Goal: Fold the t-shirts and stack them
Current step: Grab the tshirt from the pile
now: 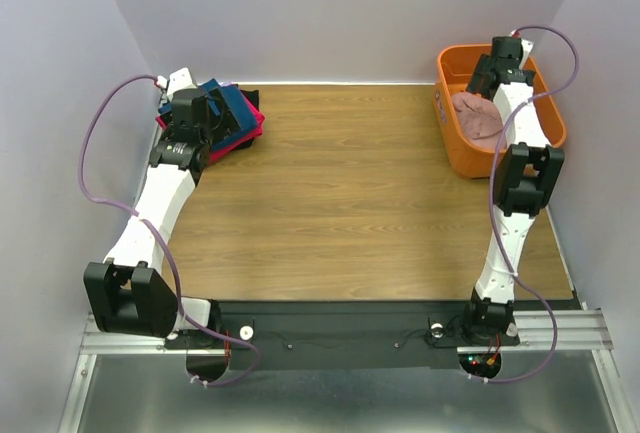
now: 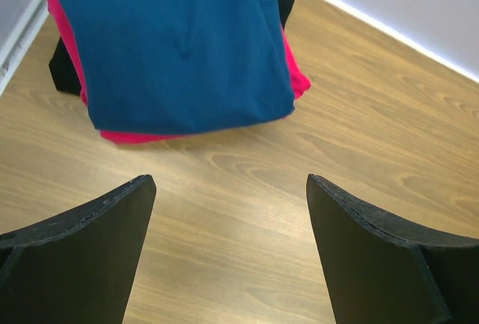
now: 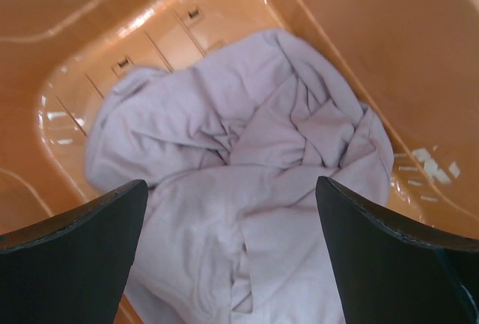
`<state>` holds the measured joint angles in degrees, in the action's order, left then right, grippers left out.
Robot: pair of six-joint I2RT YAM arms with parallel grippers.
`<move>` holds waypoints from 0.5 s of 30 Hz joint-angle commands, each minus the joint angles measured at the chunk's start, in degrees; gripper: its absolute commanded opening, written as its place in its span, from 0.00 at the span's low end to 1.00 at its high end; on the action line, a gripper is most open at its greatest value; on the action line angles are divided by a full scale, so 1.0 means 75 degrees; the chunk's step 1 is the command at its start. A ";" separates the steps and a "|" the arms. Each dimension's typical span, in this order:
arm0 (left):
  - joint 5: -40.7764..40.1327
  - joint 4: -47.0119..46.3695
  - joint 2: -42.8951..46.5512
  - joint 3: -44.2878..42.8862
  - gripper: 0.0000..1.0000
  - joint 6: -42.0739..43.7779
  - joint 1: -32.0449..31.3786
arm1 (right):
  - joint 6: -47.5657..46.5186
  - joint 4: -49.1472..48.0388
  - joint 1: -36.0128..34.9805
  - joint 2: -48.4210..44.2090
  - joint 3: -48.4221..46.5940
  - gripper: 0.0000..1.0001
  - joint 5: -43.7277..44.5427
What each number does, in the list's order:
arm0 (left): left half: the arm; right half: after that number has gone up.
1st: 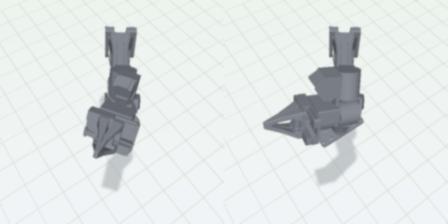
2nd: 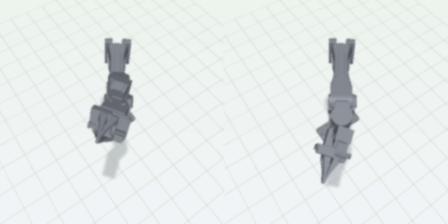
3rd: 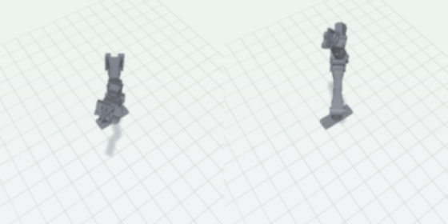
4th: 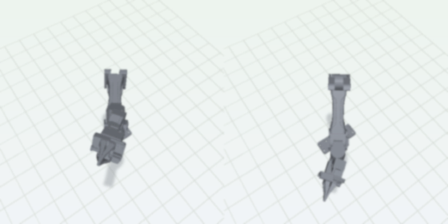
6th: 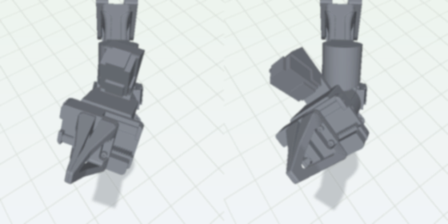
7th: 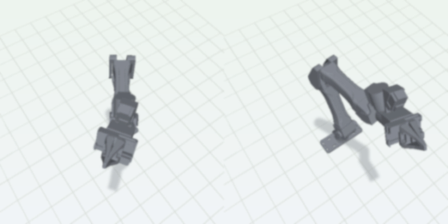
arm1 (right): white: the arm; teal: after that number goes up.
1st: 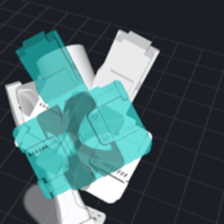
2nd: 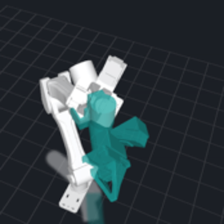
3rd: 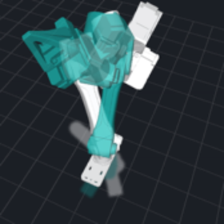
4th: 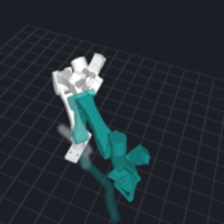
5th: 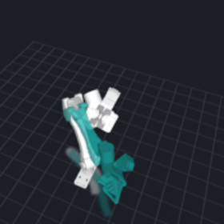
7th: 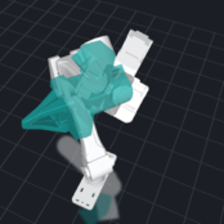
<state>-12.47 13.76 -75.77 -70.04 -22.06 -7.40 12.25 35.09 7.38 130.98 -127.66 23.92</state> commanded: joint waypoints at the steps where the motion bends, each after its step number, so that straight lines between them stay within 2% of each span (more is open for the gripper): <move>1: 0.0104 -0.0112 0.0259 -0.0094 0.93 -0.0140 0.0002 | 0.0486 0.0745 0.0316 0.0020 0.0157 1.00 -0.0340; 5: 0.0139 -0.0018 0.0083 -0.0329 0.93 -0.0093 0.0002 | 0.0710 0.1110 0.0458 0.0196 0.0403 1.00 -0.0880; 15: 0.0093 0.0157 0.0200 -0.0341 0.92 -0.0187 0.0002 | 0.0722 0.1309 0.0481 0.0723 0.0415 1.00 -0.1337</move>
<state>-11.60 14.72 -75.99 -70.22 -22.92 -7.40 16.53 43.20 11.25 135.55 -123.68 16.82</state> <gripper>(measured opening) 0.927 0.998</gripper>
